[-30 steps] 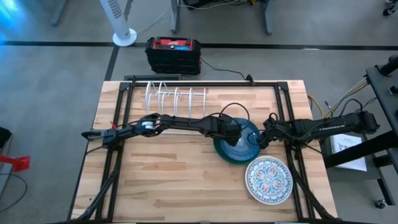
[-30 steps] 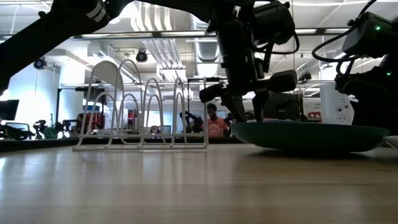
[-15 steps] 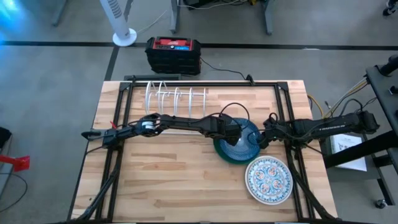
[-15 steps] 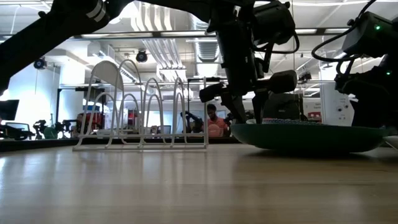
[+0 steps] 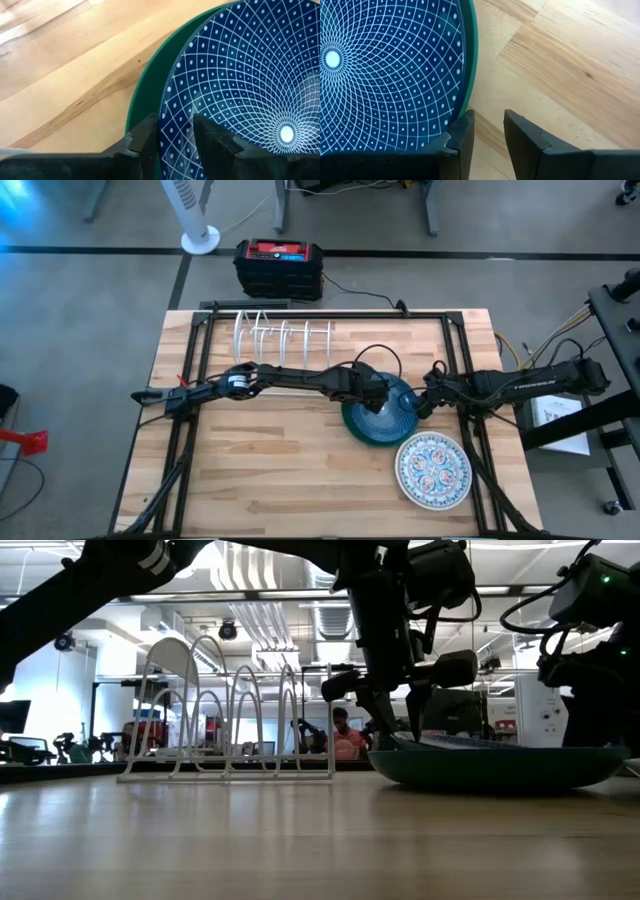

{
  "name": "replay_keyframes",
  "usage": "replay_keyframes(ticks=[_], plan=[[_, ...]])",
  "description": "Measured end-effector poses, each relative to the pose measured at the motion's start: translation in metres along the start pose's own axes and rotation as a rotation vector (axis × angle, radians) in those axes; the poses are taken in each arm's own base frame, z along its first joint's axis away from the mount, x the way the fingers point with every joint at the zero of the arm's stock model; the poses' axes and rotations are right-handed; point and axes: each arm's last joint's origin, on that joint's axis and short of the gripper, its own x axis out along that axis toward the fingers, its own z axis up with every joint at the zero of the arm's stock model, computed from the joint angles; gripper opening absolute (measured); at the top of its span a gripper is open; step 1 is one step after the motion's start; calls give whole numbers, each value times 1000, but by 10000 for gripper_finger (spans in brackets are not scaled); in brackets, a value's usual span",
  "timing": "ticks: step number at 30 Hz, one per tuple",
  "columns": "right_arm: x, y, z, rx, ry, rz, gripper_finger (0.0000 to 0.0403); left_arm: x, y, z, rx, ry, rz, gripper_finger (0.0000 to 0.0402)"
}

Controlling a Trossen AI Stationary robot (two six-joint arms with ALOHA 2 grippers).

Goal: Sort dishes
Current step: Put the blue patterned plate in the dish rack

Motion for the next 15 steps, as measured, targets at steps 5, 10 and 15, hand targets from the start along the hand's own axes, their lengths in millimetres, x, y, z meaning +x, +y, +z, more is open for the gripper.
replay_keyframes(ticks=[5,10,15], plan=[[0,-1,0,-3,6,-7,113,-1,0,1,-3,-5,-1,113],[0,-1,-1,-6,8,-9,125,-2,0,1,-1,-6,-3,113],[0,-1,-1,-14,8,-10,130,-2,0,0,-3,36,-28,113]])
